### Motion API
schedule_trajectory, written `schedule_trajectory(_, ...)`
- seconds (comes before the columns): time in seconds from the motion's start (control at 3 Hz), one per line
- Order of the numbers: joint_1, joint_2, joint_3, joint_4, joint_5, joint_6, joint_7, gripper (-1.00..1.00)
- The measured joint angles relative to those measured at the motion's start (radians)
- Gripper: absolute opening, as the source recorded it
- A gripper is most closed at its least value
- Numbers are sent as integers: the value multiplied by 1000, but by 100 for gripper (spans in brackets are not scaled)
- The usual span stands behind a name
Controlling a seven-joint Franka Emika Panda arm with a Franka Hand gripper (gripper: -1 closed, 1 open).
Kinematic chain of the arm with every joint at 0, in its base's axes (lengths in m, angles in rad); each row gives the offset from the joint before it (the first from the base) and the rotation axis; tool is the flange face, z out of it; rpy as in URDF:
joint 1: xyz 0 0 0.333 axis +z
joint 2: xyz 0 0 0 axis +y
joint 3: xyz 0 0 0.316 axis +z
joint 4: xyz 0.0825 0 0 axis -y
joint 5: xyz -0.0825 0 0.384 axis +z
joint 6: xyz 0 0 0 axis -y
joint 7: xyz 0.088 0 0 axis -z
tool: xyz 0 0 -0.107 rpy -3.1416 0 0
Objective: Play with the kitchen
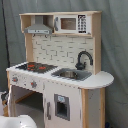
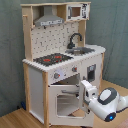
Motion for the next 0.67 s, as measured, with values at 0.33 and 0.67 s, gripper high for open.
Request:
schedule_trajectory(0.33,0,0,24,43,0,-36,-86,100)
schedule_trajectory(0.67,0,-1,28,88,-1,-53,-180,100)
